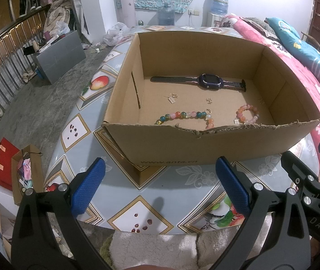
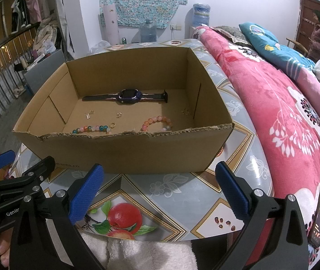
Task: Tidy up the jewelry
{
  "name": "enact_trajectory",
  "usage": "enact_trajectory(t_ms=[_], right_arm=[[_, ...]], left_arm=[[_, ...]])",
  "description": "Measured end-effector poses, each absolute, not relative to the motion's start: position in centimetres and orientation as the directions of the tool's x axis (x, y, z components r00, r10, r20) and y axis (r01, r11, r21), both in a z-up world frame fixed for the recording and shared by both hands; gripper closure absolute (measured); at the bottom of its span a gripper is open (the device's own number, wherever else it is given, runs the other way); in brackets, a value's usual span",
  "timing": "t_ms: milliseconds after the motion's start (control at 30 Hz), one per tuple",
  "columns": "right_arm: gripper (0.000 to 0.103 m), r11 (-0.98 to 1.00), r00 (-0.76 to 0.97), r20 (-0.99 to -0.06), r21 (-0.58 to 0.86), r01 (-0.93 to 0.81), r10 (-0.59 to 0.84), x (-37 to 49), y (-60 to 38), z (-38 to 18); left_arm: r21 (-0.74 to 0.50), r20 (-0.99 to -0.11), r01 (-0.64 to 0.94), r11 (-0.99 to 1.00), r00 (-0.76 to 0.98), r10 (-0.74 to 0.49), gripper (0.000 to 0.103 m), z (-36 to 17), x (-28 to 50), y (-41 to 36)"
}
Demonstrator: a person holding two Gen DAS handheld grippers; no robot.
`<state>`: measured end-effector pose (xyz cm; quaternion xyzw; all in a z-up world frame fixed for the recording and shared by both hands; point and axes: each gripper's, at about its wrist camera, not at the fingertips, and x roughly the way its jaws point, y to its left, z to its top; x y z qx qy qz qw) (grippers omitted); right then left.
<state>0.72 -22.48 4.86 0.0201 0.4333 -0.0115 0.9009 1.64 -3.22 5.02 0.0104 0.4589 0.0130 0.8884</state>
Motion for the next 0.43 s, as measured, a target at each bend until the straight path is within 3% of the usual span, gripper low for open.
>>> enact_trajectory(t_ms=[433], right_arm=[[0.006, 0.999, 0.622, -0.783, 0.030, 0.041, -0.002, 0.76, -22.66, 4.92]], left_arm=[[0.030, -0.818, -0.010, 0.999, 0.574, 0.030, 0.008, 4.72, 1.50, -3.43]])
